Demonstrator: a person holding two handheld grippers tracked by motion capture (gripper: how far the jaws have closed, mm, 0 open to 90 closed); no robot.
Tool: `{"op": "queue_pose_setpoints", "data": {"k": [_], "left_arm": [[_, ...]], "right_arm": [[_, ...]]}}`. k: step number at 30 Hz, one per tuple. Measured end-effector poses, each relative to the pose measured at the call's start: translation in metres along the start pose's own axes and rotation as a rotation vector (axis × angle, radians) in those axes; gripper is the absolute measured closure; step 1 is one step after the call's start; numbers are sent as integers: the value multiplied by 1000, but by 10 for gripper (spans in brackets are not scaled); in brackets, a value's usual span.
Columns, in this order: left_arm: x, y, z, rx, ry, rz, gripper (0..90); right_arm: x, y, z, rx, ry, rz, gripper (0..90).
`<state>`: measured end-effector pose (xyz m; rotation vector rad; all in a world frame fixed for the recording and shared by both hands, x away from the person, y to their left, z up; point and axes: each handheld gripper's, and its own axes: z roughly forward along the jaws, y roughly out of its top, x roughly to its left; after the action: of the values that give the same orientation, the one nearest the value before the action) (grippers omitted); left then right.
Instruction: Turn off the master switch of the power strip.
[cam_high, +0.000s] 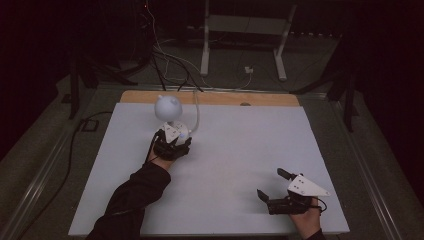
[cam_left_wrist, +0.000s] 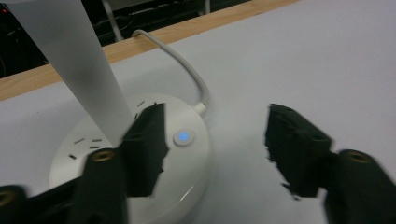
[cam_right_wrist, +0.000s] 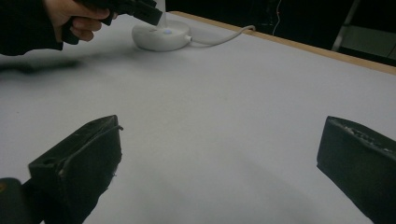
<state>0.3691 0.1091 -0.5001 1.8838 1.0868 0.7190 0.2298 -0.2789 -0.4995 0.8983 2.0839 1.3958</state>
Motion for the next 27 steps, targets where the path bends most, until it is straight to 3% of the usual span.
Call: {"op": "queue_pose_setpoints", "data": {"k": [6,9,20,27], "left_arm": [[3,1,3,-2,38,-7,597],[6,1,5,4,36,-25,674],[5,4,11,13,39,59,868],[8,2,19,31,35,83,900]], "right_arm": [[0,0,0,-2,2,3,0],[0,0,0,-3,3,3,0],[0,0,0,2,5,3,0],[0,0,1,4,8,4,0]]}}
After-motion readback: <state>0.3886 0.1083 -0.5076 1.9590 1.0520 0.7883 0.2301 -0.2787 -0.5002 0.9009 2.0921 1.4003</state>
